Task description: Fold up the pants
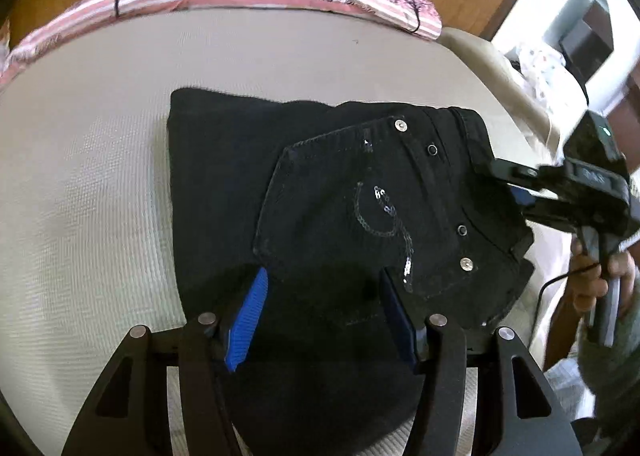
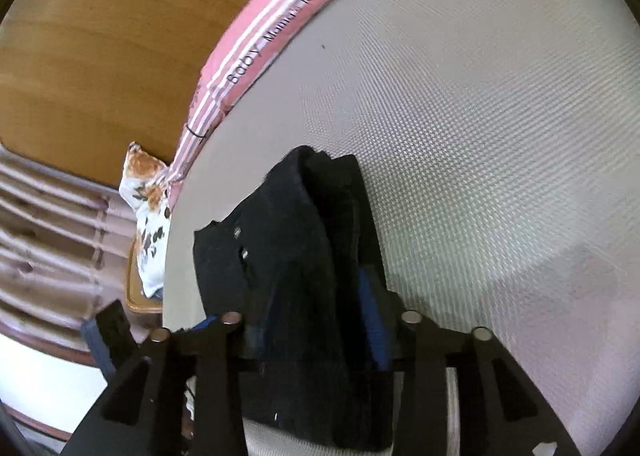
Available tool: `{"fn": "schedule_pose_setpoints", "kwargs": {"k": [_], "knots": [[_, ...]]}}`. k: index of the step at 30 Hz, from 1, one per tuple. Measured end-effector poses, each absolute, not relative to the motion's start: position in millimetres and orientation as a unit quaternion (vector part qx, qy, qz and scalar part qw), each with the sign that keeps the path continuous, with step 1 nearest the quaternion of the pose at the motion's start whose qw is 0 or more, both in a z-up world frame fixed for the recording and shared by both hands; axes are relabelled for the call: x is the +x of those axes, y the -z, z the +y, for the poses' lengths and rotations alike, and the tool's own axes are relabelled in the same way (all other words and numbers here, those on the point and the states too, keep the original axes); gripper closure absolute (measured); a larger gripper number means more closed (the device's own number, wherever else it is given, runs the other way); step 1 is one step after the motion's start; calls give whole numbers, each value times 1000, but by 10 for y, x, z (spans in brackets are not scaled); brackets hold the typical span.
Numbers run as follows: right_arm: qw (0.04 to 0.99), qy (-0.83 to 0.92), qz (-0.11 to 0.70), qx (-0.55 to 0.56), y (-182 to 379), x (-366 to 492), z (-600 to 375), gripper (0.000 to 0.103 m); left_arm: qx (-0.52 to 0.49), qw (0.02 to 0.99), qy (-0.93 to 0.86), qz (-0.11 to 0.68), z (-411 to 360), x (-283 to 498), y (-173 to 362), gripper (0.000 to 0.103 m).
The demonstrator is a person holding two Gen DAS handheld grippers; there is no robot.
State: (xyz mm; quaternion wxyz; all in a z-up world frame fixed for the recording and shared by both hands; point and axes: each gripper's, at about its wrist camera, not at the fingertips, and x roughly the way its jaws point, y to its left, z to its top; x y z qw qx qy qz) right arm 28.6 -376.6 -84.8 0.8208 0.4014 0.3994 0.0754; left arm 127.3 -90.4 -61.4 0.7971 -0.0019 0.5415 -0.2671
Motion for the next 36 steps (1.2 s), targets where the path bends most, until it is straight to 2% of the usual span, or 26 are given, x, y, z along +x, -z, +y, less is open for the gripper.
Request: {"fn": "schedule_pose_setpoints", "kwargs": {"k": [7,8,9,10,13,17,22,29,36], "knots": [[813,-91,416,397,860,-51,-3653,64,16,791,275,546,-883,1064,528,44],[818,-85,416,389,872,-73,-3627,68,20,791,277,545,-879,1036,529,44],[822,-73,417,380,884,-76,-3610,79,26,791,277,545,-880,1004,544,44],[824,-60,421,374,901,-70,-3610,84,31,792,276,544,-882,994,552,44],[833,-57,402,376,805,-166,-3615,92,34,792,274,544,-888,965,535,44],[850,-54,379,362,609,-374,-3544,93,32,789,285,543,-803,885,490,44],[837,-21,421,349,979,-283,-3534,93,44,789,276,548,-747,850,615,44],[835,-12,430,342,958,-218,-3508,92,58,796,263,542,-804,823,603,44],[832,5,436,343,918,-189,-3484,84,73,803,247,537,-860,798,595,40]]}}
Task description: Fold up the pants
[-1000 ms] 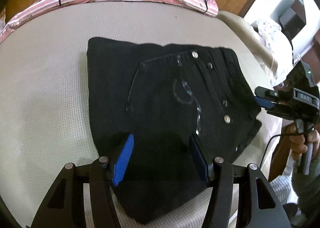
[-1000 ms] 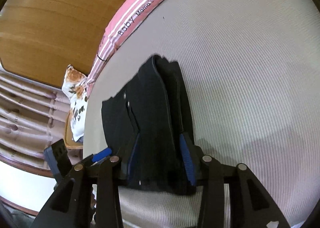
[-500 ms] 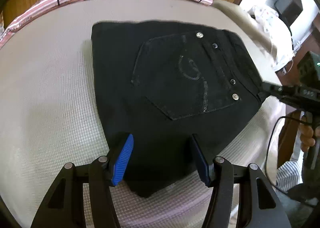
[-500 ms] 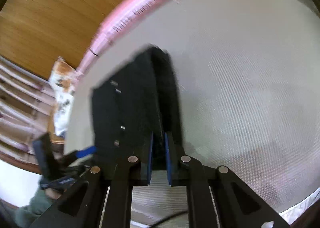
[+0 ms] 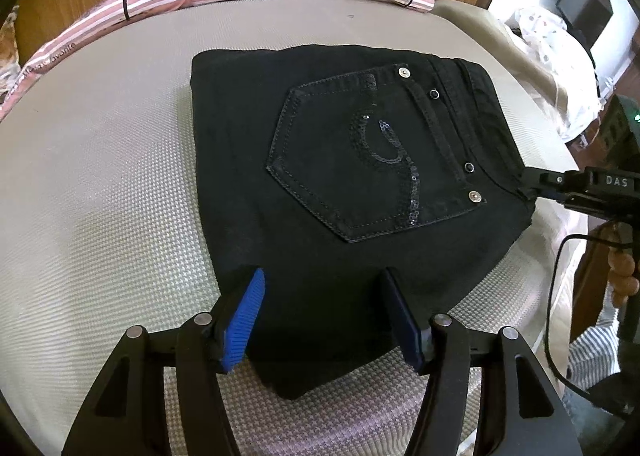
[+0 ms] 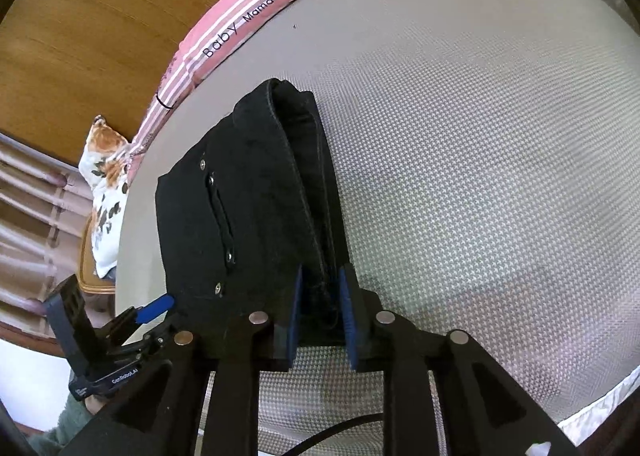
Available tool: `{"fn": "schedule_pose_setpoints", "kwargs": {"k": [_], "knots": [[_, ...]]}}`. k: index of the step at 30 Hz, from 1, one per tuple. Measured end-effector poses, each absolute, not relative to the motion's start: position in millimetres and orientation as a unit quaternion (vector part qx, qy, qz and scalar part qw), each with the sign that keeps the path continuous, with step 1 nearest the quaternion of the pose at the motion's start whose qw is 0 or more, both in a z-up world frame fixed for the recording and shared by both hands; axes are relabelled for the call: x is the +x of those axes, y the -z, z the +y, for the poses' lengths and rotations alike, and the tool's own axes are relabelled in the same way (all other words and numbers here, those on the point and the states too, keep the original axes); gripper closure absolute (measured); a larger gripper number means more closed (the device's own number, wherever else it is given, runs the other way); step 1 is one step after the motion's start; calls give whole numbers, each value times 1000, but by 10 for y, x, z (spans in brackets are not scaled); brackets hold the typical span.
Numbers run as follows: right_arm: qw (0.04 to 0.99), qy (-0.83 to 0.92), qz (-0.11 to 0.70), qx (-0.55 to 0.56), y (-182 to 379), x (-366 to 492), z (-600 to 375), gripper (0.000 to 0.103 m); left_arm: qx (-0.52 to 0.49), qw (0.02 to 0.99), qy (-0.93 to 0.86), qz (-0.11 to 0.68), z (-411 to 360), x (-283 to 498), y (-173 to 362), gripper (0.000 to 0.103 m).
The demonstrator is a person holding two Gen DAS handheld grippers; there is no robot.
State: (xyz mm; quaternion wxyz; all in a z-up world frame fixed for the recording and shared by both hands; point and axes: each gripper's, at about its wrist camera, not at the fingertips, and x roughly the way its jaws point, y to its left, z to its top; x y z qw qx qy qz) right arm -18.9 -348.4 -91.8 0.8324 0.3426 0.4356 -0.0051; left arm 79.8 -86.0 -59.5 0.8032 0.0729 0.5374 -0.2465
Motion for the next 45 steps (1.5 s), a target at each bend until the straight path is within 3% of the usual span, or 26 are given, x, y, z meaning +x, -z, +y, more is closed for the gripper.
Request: {"fn": "schedule_pose_setpoints", "kwargs": {"k": [4,11,16,28,45], "knots": [[835,18,440,329,863,-178,-3463,78,80,808,235,534,-908,791,586,39],[845,39,449,287,784,-134,-3382,78,113,820,215,518,-955,773,535,39],[863,67,439,240,615,-124,-3334,64,125,837,195,496,-937,835,432,39],[914,66,386,109,191,146,-3026,64,144,871,150,445,-1015,1205,270,39],[905,59,410,101,361,735,-3086,66,142,861,136,469,-1193,1848,487,39]]}}
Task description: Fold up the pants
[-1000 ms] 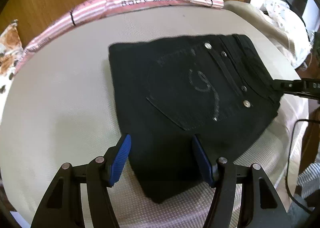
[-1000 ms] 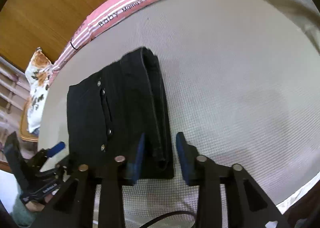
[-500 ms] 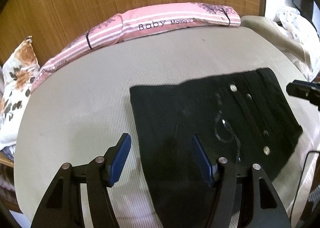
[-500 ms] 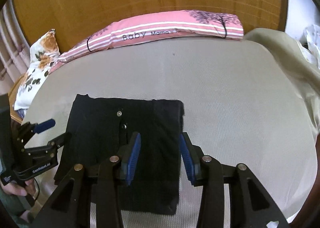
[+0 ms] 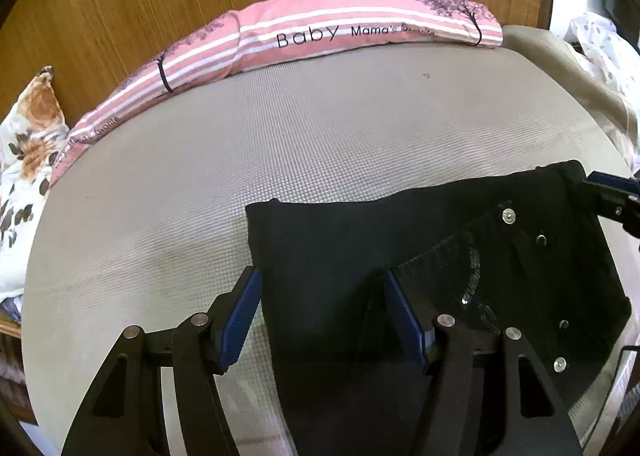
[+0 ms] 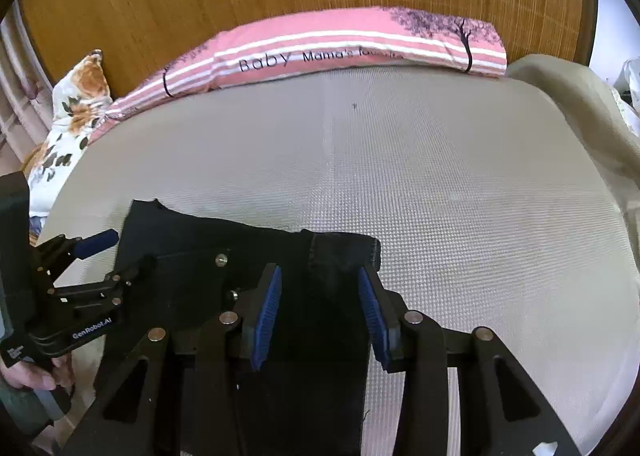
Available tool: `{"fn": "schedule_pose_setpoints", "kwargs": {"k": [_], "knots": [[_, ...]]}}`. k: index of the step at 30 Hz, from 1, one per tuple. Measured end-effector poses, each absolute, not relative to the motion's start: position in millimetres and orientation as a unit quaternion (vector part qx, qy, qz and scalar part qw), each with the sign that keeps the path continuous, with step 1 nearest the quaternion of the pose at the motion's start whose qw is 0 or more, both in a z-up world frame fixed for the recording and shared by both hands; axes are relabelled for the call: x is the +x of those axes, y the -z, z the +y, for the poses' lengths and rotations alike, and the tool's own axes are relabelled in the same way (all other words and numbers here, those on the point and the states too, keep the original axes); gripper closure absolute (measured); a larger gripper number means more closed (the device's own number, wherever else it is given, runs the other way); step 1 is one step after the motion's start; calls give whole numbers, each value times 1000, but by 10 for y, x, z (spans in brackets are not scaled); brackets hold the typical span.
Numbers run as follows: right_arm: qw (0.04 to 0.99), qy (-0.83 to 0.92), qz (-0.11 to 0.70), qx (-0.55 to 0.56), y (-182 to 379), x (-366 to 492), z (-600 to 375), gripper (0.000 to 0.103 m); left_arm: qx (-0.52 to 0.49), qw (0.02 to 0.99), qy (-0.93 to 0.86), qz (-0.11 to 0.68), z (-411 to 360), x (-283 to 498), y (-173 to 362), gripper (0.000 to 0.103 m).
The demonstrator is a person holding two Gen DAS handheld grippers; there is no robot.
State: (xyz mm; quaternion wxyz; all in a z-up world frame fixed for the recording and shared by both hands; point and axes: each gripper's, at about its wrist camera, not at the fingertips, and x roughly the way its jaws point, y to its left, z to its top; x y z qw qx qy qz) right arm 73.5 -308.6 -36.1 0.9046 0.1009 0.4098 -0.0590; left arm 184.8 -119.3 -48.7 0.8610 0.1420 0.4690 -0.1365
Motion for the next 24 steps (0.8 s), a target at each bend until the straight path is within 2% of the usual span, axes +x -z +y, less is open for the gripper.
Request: {"fn": "schedule_pose_setpoints", "kwargs": {"k": [6,8,12,19,24], "knots": [[895,57,426,121,561,851,-3170,65,146,858,135,474,-1218,1952,570,34],[893,55,427,130,582,867,-3206,62,148,857,137,475,-1220,1969,599,32],[881,48,434,182,680,894,-3351,60,135,855,139,481,-1197,2011,631,31],[881,47,432,188,698,887,-3374,54,130,853,142,485,-1187,2053,647,30],[874,42,430,222,750,869,-3454,53,130,853,142,485,-1187,2054,648,29]]}}
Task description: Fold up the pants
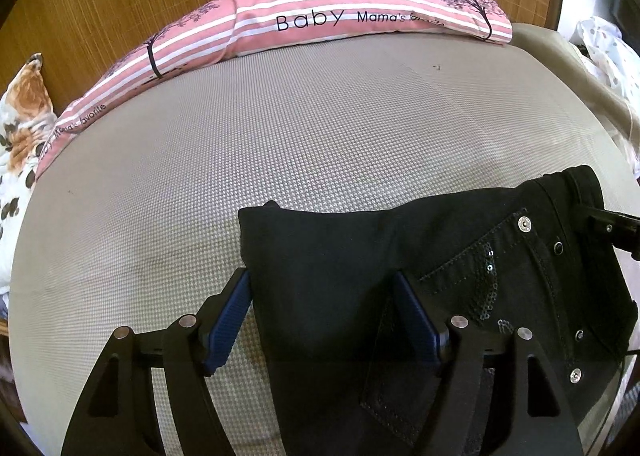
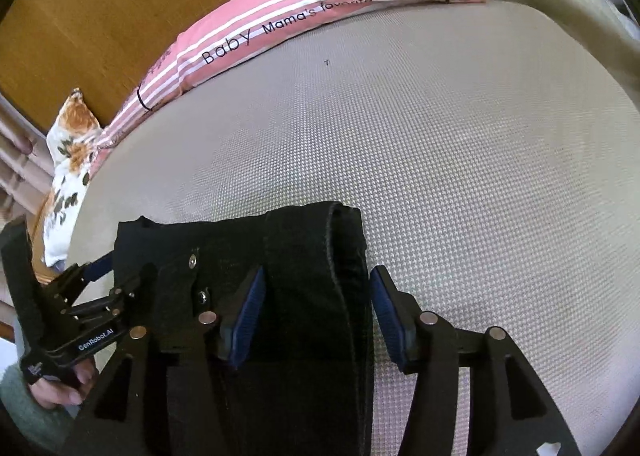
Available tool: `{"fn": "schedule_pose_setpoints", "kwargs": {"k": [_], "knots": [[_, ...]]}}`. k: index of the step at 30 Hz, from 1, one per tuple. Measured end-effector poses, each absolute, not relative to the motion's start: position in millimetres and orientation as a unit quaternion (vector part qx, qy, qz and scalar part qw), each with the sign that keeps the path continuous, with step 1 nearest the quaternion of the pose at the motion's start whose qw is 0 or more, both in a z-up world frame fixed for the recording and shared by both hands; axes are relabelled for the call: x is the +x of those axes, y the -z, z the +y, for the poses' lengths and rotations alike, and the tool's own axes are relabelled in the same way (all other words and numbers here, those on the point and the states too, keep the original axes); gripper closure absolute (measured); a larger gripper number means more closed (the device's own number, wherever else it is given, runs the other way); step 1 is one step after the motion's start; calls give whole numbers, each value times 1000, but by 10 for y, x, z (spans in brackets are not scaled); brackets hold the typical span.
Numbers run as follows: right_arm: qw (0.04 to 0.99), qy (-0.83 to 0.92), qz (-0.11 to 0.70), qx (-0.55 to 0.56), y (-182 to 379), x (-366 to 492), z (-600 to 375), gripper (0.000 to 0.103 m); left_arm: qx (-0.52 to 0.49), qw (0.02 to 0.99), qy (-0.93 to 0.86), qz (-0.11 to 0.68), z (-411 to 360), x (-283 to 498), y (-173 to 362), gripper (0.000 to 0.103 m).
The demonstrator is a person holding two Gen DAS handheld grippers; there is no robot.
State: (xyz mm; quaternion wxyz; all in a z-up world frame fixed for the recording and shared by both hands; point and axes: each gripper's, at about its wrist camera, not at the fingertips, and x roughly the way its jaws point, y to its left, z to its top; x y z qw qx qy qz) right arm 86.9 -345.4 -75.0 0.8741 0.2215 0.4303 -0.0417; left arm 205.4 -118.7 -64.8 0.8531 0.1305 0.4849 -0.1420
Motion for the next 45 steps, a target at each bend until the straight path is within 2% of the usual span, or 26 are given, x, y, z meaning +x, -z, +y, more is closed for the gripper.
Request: {"fn": "schedule_pose_setpoints", "kwargs": {"k": [12,34,45], "knots": [[877,52,437,191,738,836,-3399,46,128,851,136,490,-1162,2016,605,29],[863,34,446,235,932,237,-3344,46,118,847,112,506,-825,1299,611,29],[855,2,445,267,992,149,-3414,44,71,841,116,524,-604,1174,593,29]]}}
